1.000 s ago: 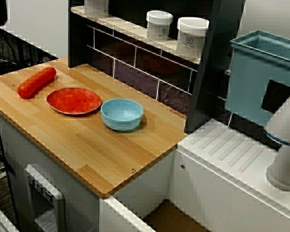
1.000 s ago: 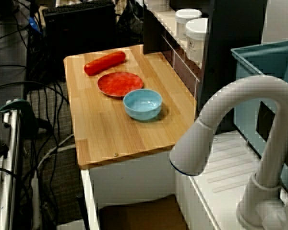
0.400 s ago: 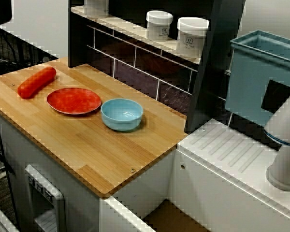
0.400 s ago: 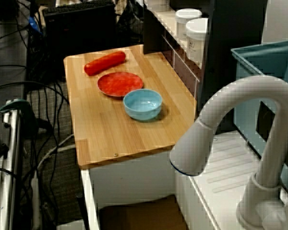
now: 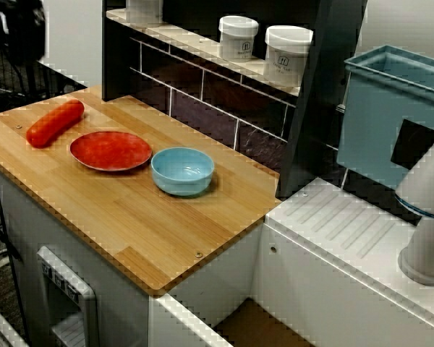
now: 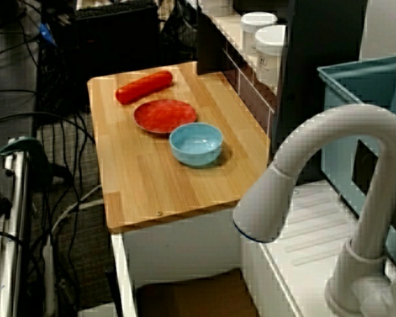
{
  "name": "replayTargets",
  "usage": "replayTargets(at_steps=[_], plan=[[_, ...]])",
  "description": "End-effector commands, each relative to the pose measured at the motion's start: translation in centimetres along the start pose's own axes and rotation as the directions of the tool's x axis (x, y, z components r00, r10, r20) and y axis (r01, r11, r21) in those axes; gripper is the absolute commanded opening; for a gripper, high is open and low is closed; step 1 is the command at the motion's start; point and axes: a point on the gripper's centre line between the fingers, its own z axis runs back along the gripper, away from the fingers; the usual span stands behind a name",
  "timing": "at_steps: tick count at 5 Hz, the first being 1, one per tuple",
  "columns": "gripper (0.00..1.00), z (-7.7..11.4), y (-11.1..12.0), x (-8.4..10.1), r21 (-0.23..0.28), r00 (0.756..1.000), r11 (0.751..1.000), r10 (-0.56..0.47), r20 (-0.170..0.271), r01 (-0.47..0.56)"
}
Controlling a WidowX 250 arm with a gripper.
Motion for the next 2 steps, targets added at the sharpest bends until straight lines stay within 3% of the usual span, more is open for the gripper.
replayTargets(at_steps=[1, 2], plan=[[1.00, -2.6, 5.9, 4.6, 0.058, 0.992, 0.990, 0.124, 0.011, -0.125], [1.00, -3.2, 7.7, 5.8, 0.113, 0.987, 0.981, 0.152, 0.058, -0.158]])
